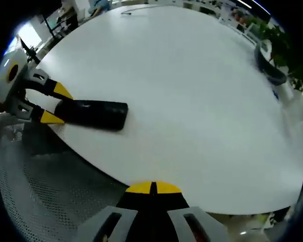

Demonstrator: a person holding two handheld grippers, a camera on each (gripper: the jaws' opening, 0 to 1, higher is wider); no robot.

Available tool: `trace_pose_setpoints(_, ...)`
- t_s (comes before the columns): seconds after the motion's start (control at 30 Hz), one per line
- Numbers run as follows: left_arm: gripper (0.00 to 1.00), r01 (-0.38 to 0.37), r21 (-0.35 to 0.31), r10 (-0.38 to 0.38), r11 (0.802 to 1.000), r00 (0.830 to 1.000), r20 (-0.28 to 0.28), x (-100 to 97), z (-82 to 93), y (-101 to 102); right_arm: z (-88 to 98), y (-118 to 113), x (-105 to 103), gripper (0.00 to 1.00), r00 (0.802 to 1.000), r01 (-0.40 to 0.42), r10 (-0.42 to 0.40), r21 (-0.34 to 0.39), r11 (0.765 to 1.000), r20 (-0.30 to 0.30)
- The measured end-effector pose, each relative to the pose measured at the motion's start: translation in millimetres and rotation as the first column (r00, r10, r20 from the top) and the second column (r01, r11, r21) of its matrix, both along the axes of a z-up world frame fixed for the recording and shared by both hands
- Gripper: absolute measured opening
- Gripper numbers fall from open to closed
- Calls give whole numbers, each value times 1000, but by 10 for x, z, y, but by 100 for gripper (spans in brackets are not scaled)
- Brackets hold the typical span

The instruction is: Press the specified remote control buttons in sequence, fully releasing each button before pressing the next.

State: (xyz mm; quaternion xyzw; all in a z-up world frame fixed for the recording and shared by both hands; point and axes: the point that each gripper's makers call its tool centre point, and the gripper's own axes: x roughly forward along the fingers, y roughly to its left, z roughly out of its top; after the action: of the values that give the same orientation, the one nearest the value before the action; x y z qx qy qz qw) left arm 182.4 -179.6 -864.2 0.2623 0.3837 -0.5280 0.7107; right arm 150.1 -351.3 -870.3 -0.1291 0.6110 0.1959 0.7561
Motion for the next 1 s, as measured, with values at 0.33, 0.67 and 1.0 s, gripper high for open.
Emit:
trace_pose_setpoints(0.33, 23, -10, 37, 10, 999, 1000, -6, 205, 3, 71, -4, 0, 3, 0, 1000, -2, 2, -2, 1000, 0)
trace_pose_setpoints(0.67, 23, -29, 84, 28, 996, 999, 16, 476, -3, 167, -3, -2, 4, 0, 1000, 2, -2, 3, 1000, -2)
trace_pose_setpoints(1.0, 23, -48, 107, 46, 993, 999, 22, 771, 22, 246, -7, -3, 5, 0, 1000, 5, -5, 4, 1000, -3)
